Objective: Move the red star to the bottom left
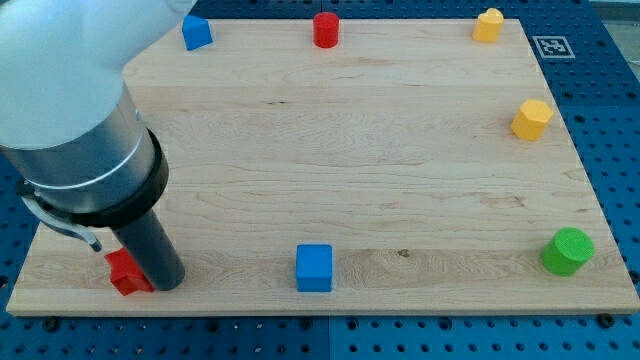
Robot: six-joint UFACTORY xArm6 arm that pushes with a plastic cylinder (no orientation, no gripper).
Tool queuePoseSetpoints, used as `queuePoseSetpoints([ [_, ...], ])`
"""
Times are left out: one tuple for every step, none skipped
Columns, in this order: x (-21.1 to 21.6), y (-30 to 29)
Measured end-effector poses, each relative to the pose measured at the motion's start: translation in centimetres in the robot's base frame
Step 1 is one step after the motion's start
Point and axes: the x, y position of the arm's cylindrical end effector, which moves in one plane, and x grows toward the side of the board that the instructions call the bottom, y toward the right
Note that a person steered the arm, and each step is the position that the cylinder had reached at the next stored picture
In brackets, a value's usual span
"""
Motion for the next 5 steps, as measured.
queuePoseSetpoints([
  [-0.3, -0.2],
  [-0.3, -1.4],
  [-0.3, -3.1],
  [-0.3, -4.4],
  [-0.3, -5.2],
])
